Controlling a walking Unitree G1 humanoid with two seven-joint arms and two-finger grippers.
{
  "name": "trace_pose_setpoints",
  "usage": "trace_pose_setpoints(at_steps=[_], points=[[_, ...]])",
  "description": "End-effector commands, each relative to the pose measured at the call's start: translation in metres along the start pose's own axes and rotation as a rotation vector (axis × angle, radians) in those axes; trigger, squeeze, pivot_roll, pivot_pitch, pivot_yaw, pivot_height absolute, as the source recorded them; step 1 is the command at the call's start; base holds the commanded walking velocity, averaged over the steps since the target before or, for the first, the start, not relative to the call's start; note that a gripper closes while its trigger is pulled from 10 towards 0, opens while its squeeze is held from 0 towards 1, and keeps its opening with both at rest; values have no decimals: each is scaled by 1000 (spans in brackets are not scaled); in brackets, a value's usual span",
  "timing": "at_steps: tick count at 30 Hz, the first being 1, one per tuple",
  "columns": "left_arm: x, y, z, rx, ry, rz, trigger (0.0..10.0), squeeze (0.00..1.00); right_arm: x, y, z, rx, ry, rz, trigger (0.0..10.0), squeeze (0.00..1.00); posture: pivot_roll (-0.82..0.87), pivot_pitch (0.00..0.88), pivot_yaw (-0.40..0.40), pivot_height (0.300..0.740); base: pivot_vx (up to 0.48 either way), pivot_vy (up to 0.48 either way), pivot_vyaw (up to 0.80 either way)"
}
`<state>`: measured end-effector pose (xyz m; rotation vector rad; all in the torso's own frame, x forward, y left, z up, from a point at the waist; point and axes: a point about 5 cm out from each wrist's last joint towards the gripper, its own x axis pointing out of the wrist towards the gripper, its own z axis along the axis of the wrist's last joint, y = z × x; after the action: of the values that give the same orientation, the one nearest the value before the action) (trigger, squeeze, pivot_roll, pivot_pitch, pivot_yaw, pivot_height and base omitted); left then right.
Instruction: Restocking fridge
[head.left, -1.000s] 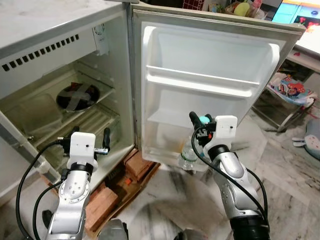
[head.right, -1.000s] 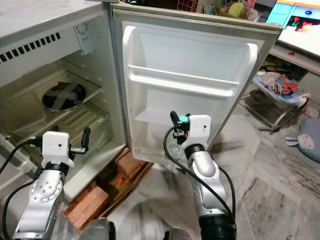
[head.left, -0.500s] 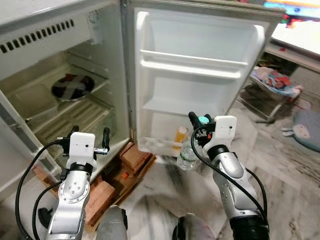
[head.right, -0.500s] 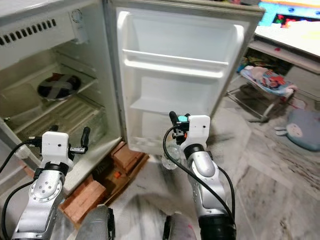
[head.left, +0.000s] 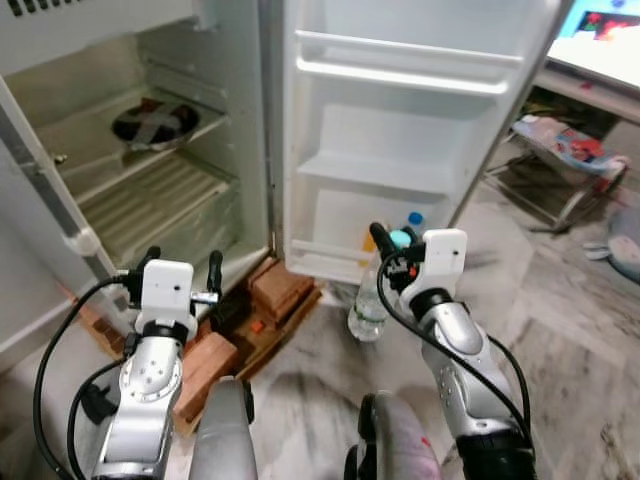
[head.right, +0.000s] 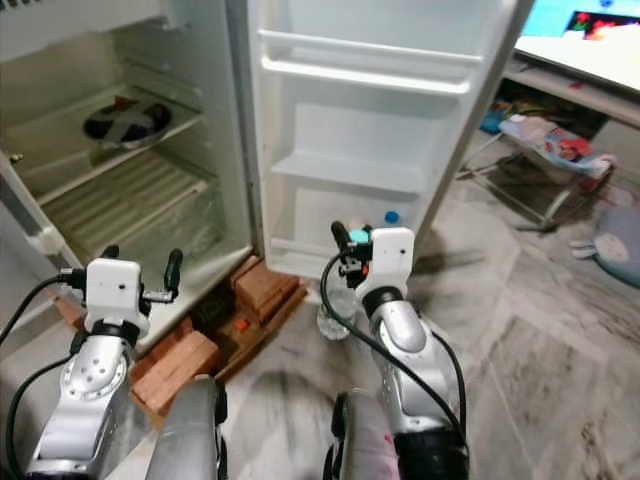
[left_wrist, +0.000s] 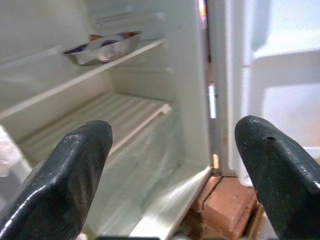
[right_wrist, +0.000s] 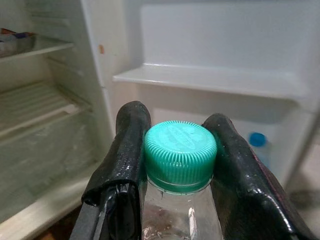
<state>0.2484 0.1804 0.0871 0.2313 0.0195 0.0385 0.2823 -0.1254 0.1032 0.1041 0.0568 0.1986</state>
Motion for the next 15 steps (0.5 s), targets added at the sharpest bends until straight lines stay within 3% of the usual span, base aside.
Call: trace_pose_setpoints(at_steps=[1, 6, 15], points=[[2, -2, 3, 3, -13, -8, 10000, 0, 3, -2, 9, -13, -39, 3, 10000, 0, 86, 29, -64, 609, 0, 0, 0], [3, -2, 5, 0, -31, -12, 10000, 0, 4, 1, 11, -23, -54, 19, 10000, 0, 87, 27, -65, 609, 0, 0, 0], [4, -3, 7, -1, -37, -13, 10000, 0, 5, 3, 14, -40, -69, 45, 10000, 0, 81, 44, -66, 609, 295, 0, 0]])
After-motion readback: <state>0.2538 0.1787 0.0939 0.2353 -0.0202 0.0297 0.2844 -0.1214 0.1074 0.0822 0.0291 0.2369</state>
